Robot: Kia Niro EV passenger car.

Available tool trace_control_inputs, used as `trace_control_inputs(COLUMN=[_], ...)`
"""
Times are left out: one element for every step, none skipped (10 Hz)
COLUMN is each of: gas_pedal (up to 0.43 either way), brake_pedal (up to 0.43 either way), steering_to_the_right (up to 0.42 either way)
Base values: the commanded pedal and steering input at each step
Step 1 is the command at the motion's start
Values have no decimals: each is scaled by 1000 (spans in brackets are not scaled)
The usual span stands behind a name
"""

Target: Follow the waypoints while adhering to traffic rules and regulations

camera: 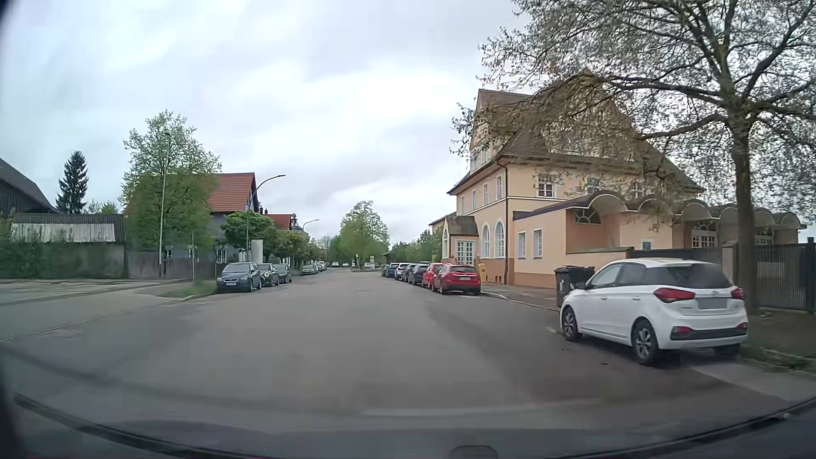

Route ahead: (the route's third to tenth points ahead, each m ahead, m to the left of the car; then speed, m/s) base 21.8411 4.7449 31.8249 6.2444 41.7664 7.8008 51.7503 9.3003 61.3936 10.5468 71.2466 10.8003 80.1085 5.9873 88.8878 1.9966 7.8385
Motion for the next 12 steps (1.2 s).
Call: trace_control_inputs(gas_pedal=[177,177,177,177,177,177,169,169,169,169,157,157], brake_pedal=[0,0,0,0,0,0,0,0,0,0,0,0], steering_to_the_right=[-77,-72,-67,-62,-55,-48,-41,-34,-27,-20,-17,-16])
